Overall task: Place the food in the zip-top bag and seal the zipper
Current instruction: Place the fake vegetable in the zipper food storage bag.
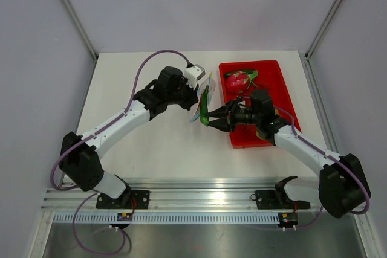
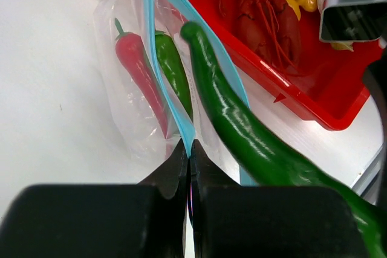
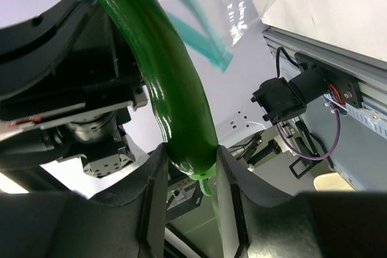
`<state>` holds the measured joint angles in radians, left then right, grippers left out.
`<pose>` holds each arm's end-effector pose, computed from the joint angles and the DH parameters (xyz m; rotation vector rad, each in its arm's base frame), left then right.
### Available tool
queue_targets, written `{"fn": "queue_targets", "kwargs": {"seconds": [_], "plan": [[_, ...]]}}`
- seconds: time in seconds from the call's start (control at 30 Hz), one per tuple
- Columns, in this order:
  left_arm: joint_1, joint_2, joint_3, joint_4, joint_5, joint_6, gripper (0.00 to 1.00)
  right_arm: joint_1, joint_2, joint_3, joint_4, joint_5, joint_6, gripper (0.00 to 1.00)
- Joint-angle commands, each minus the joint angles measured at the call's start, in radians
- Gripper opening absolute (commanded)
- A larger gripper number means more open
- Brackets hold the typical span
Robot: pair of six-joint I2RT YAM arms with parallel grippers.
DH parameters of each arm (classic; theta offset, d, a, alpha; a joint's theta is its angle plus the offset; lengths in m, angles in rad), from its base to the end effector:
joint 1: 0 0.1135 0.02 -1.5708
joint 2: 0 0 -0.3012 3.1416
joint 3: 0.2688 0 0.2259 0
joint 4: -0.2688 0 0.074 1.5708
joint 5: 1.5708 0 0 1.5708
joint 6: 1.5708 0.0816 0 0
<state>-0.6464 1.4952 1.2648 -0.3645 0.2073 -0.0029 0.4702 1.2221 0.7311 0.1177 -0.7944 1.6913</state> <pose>0.2696 -0.2245 0.3363 0.8144 2.0574 -0.5919 0.2050 0.1695 0.2990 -0.7921 -2.2991 -1.8690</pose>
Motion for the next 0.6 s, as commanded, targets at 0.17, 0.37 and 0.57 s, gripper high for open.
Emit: {"fn": "queue_targets", "kwargs": {"seconds": [0.17, 0.37, 0.57], "plan": [[-0.004, -0.073, -0.008, 0.088, -0.033, 0.037, 0.0, 0.001, 0.077, -0.01, 0.148, -0.031, 0.062, 0.0], [-0.033, -0.087, -0.03, 0.075, -0.04, 0.063, 0.0, 0.002, 0.116, 0.002, 0.181, 0.009, 0.099, 0.0], [-0.041, -0.098, -0.044, 0.058, -0.036, 0.058, 0.0, 0.001, 0.125, 0.063, 0.123, 0.072, 0.078, 0.0]]}}
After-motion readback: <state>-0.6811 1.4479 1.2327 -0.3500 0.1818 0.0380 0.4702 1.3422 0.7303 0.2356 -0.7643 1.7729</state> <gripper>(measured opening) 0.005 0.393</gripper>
